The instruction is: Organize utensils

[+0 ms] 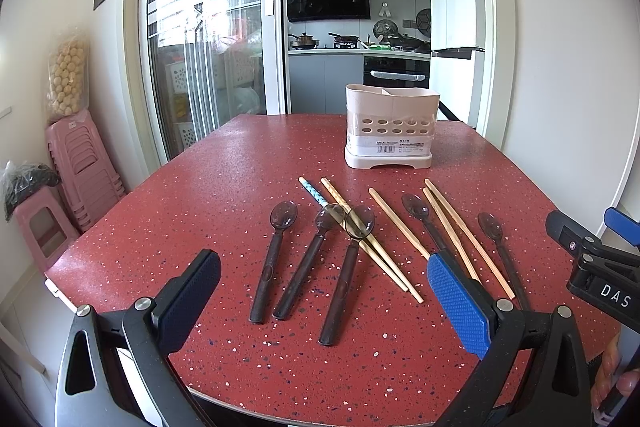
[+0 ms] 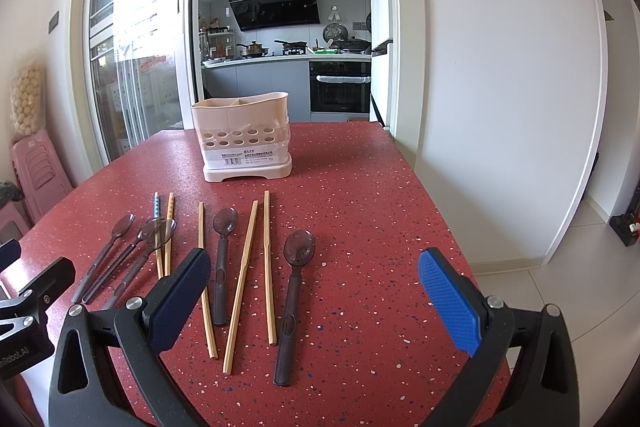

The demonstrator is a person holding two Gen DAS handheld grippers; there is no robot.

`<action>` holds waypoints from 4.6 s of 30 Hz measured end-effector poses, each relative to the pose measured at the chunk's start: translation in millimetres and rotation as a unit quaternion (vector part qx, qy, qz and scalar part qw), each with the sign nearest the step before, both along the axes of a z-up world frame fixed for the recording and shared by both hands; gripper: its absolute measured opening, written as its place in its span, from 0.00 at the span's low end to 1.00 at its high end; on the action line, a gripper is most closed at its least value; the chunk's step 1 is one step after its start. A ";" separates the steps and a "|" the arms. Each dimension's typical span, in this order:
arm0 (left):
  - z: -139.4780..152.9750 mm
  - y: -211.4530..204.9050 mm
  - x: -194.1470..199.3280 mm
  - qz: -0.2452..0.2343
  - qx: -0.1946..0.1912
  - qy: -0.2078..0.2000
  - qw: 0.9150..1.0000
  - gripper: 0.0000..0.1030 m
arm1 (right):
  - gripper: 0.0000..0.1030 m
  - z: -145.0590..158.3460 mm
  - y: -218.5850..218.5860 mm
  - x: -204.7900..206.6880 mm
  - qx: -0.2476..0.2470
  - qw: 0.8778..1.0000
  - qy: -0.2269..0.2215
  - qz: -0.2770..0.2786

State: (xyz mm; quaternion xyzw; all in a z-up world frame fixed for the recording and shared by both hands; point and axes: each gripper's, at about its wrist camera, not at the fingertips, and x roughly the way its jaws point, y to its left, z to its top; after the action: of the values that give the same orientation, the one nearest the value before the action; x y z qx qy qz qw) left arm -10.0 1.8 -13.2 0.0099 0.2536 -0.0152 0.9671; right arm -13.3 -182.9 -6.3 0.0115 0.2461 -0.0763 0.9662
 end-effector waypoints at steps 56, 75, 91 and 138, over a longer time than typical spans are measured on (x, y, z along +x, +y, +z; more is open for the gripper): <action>-6.3 60.3 93.4 -0.012 0.008 0.125 0.992 1.00 | 1.00 -6.9 -32.4 84.5 0.088 0.977 0.182 0.065; -49.2 59.7 185.3 -0.042 0.023 0.271 0.961 1.00 | 0.70 -67.2 -35.1 170.7 0.117 0.907 0.404 0.036; -58.6 39.7 204.4 -0.080 0.031 0.315 0.945 0.61 | 0.29 -72.7 -1.1 188.3 0.037 0.896 0.436 0.073; 38.1 1.2 183.1 -0.133 -0.061 0.179 0.973 0.40 | 0.06 -29.9 -163.9 222.8 0.171 0.878 0.392 0.214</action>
State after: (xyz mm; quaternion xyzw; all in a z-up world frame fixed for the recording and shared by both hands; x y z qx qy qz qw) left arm 173.1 3.0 24.9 -0.0184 0.4176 -0.1603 0.8942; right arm 209.4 -346.8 -36.2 0.0923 0.6107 0.1772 0.7663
